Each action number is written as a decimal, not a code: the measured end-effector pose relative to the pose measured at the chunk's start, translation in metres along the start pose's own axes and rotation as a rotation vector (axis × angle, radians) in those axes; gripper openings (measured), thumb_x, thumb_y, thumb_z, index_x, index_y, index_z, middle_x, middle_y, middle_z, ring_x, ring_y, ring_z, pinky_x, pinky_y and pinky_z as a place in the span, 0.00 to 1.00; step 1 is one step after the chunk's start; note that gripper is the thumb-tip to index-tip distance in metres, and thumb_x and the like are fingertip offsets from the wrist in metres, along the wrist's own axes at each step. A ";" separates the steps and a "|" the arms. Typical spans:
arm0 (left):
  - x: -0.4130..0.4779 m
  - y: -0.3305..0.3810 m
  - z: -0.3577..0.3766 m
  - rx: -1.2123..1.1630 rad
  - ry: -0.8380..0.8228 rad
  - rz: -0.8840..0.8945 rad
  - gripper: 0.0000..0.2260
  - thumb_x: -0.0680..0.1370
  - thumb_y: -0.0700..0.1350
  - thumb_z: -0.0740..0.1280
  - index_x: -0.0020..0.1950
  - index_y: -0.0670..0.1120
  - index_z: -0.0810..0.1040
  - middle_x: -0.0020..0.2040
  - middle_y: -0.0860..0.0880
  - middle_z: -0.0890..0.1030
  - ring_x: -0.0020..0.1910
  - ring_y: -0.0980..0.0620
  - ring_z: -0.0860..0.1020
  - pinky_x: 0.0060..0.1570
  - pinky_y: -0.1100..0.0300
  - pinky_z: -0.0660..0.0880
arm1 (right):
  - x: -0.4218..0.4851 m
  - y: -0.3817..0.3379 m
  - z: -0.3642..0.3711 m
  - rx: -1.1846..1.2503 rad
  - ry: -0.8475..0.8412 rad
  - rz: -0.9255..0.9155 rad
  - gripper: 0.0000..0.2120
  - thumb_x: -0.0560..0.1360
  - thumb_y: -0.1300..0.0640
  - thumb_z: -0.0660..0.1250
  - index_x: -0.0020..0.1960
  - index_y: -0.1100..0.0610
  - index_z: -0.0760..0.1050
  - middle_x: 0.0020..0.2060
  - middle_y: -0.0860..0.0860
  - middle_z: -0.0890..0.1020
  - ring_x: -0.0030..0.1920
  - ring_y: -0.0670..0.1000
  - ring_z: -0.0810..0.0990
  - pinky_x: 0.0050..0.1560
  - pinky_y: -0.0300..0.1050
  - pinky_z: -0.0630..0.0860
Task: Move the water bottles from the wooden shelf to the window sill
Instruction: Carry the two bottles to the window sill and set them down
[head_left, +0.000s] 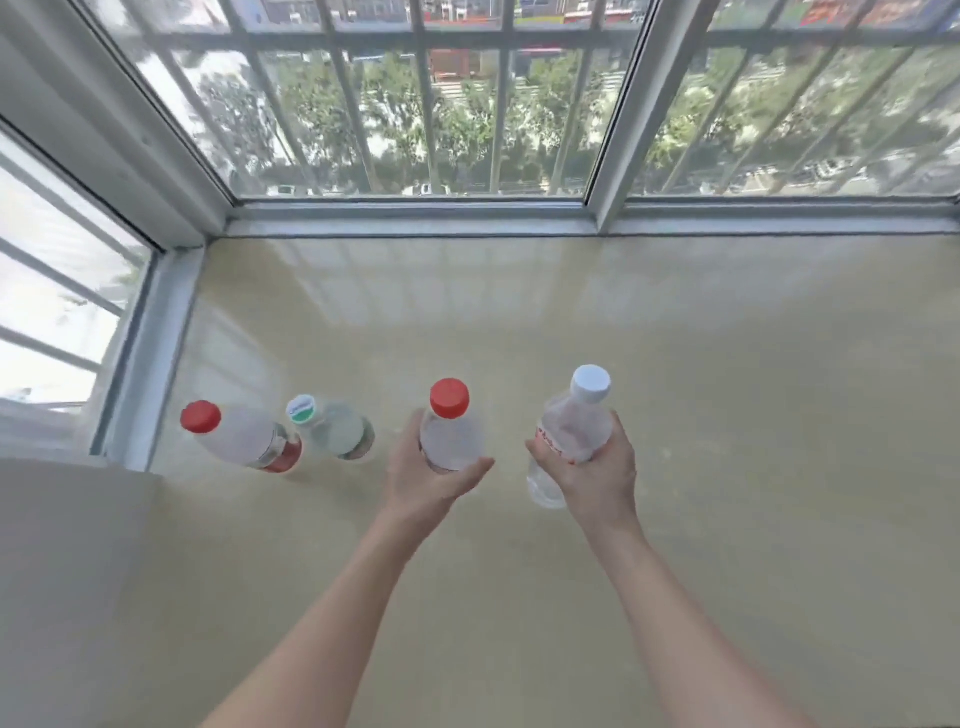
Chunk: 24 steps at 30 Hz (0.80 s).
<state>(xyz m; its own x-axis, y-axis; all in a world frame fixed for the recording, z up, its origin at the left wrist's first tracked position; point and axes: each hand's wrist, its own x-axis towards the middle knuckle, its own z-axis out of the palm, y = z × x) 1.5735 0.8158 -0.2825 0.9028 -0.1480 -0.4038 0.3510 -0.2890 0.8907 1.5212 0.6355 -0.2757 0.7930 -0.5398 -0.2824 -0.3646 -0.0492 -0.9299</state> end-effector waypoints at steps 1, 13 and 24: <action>0.009 -0.007 0.003 0.004 0.009 0.012 0.24 0.63 0.50 0.81 0.54 0.51 0.75 0.47 0.41 0.81 0.46 0.38 0.80 0.47 0.34 0.78 | 0.010 0.007 0.006 0.013 0.007 -0.001 0.21 0.65 0.60 0.82 0.53 0.50 0.76 0.46 0.45 0.84 0.45 0.42 0.83 0.44 0.34 0.76; 0.063 -0.051 0.018 0.040 0.098 0.091 0.26 0.65 0.46 0.81 0.59 0.53 0.75 0.49 0.61 0.82 0.52 0.59 0.80 0.53 0.61 0.76 | 0.061 0.063 0.044 -0.018 0.049 -0.099 0.27 0.61 0.56 0.85 0.55 0.52 0.76 0.48 0.44 0.82 0.50 0.46 0.81 0.51 0.41 0.77; 0.069 -0.079 0.019 0.130 0.113 0.061 0.28 0.61 0.53 0.80 0.56 0.47 0.76 0.48 0.49 0.83 0.50 0.48 0.82 0.51 0.45 0.79 | 0.054 0.088 0.039 -0.063 -0.001 -0.060 0.34 0.58 0.56 0.86 0.59 0.51 0.74 0.50 0.41 0.82 0.52 0.45 0.81 0.51 0.34 0.75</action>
<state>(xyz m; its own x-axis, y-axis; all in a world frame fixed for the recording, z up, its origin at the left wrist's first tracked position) 1.6035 0.8108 -0.3843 0.9463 -0.0635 -0.3171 0.2662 -0.4039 0.8752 1.5507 0.6348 -0.3813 0.8148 -0.5334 -0.2269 -0.3464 -0.1342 -0.9284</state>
